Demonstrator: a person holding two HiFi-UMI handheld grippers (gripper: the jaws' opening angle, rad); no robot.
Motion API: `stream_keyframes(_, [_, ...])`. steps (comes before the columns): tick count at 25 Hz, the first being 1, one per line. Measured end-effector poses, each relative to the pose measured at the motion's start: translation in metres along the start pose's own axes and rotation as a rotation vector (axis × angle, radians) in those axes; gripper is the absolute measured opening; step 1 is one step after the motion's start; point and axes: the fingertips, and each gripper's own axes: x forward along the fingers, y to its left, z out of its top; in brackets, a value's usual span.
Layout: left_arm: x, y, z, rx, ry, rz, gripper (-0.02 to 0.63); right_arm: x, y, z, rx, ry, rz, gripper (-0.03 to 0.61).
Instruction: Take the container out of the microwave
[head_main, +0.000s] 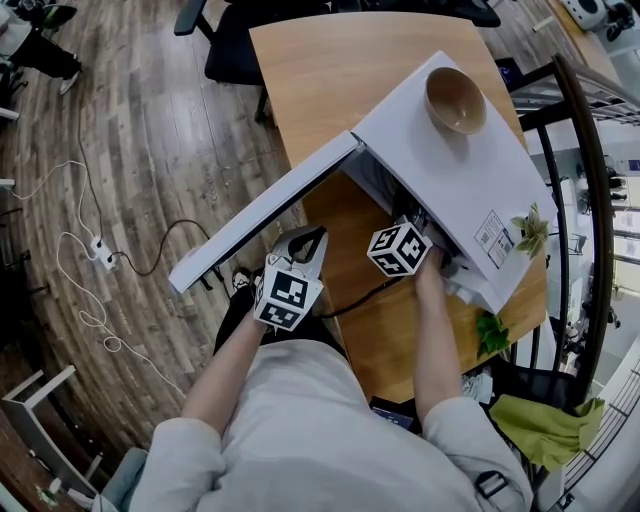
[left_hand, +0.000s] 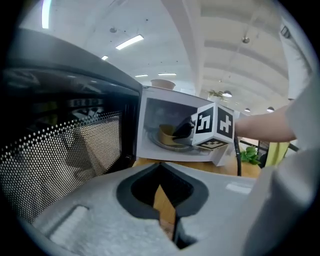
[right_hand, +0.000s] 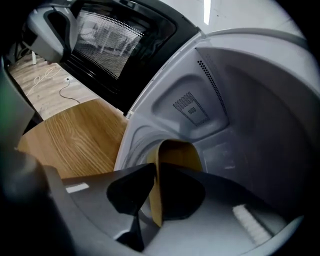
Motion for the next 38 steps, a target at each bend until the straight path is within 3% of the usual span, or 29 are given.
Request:
stream_keyframes(21, [-0.013,0.002,0.0,0.014,-0.02,-0.021,0.003,-0.032,0.011,0.014,0.069,-0.049,-0.007,0.038])
stream_keyframes(38, [-0.018,0.0,0.008,0.034,-0.032,-0.033,0.003,-0.059,0.015,0.033,0.061,-0.123,-0.034,0.037])
